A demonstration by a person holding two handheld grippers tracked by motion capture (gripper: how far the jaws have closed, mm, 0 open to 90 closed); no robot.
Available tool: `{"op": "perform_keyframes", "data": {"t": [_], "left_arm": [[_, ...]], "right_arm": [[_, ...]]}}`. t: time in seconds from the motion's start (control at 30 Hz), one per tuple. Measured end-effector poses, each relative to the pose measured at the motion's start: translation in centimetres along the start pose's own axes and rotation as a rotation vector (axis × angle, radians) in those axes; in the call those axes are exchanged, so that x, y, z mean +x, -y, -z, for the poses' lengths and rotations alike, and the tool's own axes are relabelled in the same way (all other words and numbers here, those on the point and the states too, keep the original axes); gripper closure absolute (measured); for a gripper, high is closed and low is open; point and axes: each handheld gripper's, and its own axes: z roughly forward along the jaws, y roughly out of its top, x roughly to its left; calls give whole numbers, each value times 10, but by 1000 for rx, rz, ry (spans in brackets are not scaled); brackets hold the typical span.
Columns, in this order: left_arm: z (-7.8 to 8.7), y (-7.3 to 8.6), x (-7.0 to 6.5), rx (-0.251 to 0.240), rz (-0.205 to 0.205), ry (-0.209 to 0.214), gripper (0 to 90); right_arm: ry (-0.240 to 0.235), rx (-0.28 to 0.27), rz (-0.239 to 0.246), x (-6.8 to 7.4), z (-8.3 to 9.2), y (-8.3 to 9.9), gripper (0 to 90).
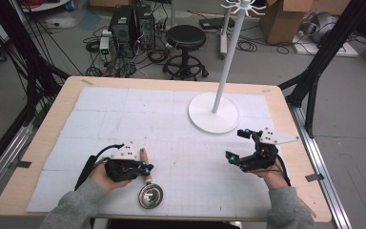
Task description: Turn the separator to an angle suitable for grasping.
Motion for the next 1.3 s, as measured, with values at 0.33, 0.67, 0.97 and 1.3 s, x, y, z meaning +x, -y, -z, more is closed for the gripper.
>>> {"op": "perform_keyframes", "data": {"t": [0.33,0.67,0.97,1.3], "left_arm": [[14,17,17,21,55,-74,898],[0,21,19,101,41,-86,897],[-8,20,22,87,88,-81,897],[-22,10,22,85,124,-54,897]], "right_arm": [[-10,7,-1,-1,-1,1,7],[-10,7,1,0,-1,1,7],[-11,13,-3,-1,-3,1,7],[-16,19,-3,0,-4,1,7]]}}
